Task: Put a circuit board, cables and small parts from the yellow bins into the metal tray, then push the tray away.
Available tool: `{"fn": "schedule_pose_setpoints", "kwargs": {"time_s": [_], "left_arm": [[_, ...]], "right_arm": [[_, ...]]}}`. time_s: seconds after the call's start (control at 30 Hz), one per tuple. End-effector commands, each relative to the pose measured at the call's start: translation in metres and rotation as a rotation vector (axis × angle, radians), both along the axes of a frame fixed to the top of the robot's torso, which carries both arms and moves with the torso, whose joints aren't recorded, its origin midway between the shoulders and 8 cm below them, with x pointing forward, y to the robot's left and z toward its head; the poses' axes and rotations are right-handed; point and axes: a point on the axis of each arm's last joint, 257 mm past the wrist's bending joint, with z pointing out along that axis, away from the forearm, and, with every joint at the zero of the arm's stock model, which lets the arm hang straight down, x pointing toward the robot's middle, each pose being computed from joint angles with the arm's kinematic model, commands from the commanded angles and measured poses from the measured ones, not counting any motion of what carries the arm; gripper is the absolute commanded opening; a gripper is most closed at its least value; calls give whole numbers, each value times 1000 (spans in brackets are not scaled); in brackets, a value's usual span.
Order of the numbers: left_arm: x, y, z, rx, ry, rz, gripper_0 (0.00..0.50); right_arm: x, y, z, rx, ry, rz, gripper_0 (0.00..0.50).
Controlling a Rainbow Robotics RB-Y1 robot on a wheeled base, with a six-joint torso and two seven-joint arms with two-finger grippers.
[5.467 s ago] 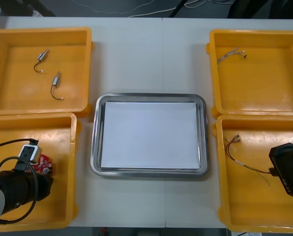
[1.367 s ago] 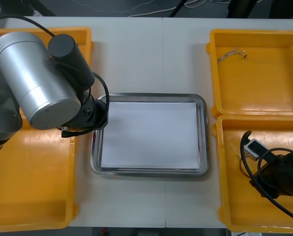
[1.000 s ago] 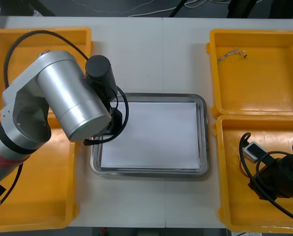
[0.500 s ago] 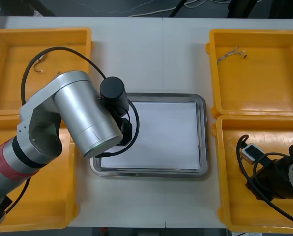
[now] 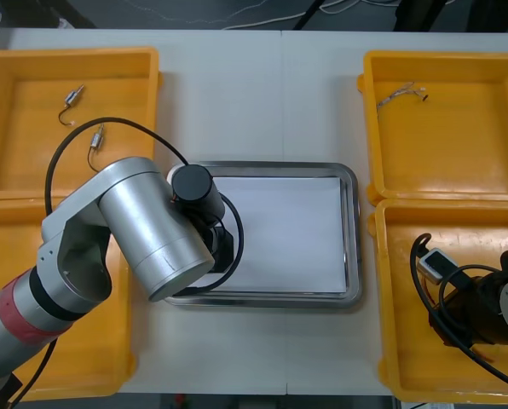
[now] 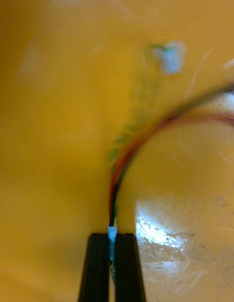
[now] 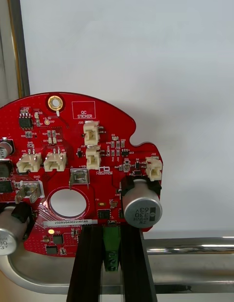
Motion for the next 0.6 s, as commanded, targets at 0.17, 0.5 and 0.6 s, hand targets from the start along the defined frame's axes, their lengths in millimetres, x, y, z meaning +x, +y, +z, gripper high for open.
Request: {"fn": "schedule_pose_setpoints", "kwargs": {"time_s": [0.17,0.5,0.6], "left_arm": [[-17,-25,-7,-2,17,-70,0],[-20,-34,-12,1,32,-70,0],[-17,-36,-15,12,23,-69,0]], "right_arm": [[-2,12,10,27,-24,-1,0],[-1,7,49,27,-65,-15,0],[-1,6,60,31,-77,-23,0]]}}
